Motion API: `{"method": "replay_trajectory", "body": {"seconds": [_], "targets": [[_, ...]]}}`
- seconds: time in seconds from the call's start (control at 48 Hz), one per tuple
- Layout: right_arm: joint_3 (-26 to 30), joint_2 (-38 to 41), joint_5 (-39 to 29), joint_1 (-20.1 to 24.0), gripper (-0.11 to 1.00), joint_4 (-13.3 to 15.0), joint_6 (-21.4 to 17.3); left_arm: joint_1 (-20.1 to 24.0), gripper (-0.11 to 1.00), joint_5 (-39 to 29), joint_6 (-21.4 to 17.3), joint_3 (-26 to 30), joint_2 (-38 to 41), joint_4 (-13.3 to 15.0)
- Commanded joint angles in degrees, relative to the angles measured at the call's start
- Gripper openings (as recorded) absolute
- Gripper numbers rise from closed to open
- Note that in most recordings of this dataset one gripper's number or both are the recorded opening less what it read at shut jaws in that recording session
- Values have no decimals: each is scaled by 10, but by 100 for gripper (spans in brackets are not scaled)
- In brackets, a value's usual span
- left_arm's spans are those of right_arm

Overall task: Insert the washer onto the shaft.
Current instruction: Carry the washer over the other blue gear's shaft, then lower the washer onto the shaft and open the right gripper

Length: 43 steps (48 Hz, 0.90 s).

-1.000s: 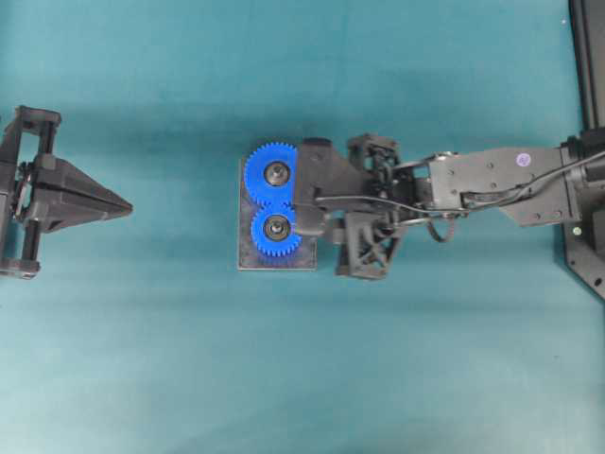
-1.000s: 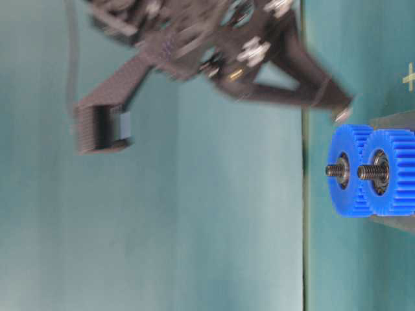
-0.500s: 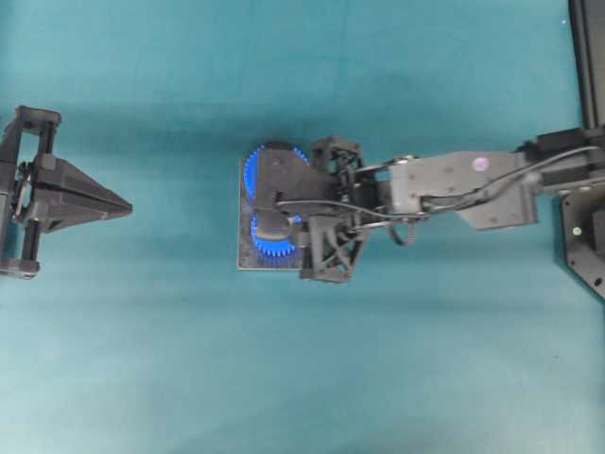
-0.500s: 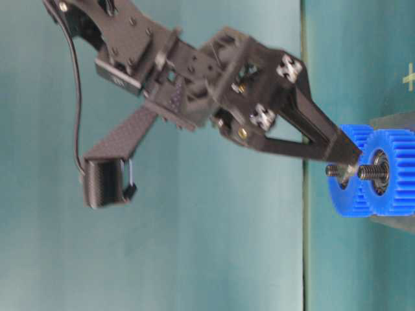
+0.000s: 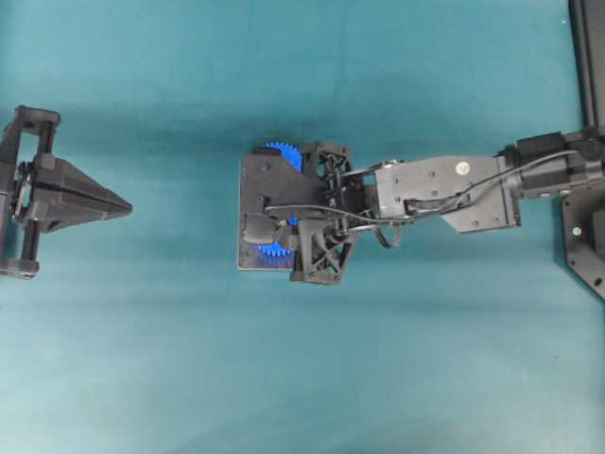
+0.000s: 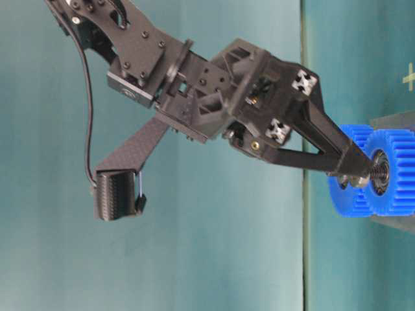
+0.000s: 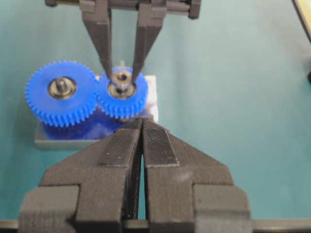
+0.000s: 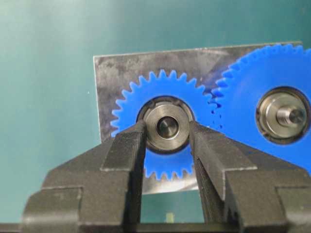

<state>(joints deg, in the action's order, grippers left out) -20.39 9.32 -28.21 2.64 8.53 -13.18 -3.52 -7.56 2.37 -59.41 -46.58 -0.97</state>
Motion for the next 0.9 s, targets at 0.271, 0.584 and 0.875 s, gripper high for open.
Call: {"method": "replay_trajectory", "body": {"seconds": [0.271, 0.584, 0.875], "targets": [[15, -8, 4, 1, 33, 0, 4, 1, 0, 3, 0, 13, -1, -2], [14, -2, 4, -3, 33, 1, 4, 1, 0, 3, 0, 13, -3, -1], [15, -4, 9, -7, 36, 1, 4, 0, 0, 3, 0, 14, -3, -2]]}}
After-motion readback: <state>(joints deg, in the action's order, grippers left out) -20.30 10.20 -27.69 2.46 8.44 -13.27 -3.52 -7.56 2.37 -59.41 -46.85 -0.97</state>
